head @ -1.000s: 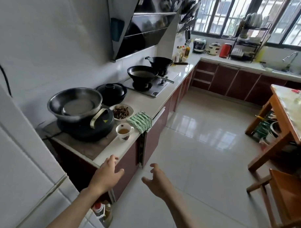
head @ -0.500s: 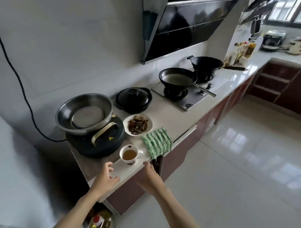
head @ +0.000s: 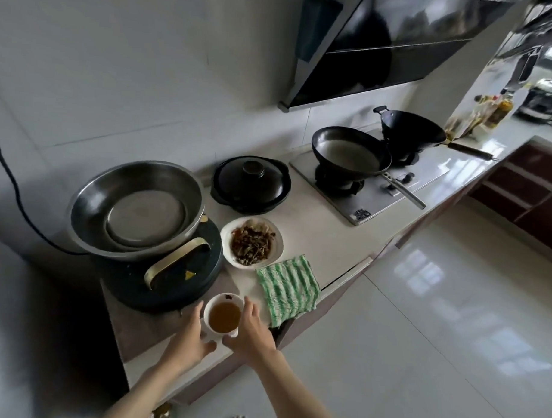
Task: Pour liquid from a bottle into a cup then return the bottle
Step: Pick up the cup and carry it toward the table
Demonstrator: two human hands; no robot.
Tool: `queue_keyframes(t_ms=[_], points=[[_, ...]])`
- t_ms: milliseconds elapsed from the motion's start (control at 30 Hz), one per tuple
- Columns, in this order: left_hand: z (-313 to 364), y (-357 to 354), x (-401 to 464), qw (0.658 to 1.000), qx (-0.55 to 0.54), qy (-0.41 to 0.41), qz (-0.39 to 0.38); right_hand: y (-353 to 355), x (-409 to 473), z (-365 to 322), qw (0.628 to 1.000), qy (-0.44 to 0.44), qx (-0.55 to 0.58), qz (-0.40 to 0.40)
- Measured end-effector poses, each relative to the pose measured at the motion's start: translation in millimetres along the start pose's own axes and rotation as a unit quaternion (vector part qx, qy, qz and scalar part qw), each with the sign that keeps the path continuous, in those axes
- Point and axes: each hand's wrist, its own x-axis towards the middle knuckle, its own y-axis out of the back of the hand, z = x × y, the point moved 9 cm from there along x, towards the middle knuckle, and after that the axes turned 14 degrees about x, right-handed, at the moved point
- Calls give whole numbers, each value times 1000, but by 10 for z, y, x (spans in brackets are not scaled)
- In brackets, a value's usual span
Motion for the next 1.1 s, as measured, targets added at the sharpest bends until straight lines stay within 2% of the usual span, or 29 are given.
queue_keyframes(t_ms=[100, 267, 500, 633, 767, 1100], points=[[43, -41, 98, 999, -11, -41, 0, -48, 151, 64, 1000, -17, -2, -7], [187, 10, 205, 996, -71, -58, -1, -64, 192, 134, 999, -35, 15, -15], [489, 51, 363, 992, -62, -108, -32, 337, 90, 274, 997, -37, 54, 43], [1050, 2, 411, 984, -65, -160, -53, 792, -124, 437, 991, -38, 81, 97], [1823, -231, 366, 968, -59, -227, -87, 1347, -508, 780, 970, -53, 143, 188], [3859, -1362, -200, 924, 0, -348, -159, 2738, -1768, 2027, 926, -87, 133, 342]])
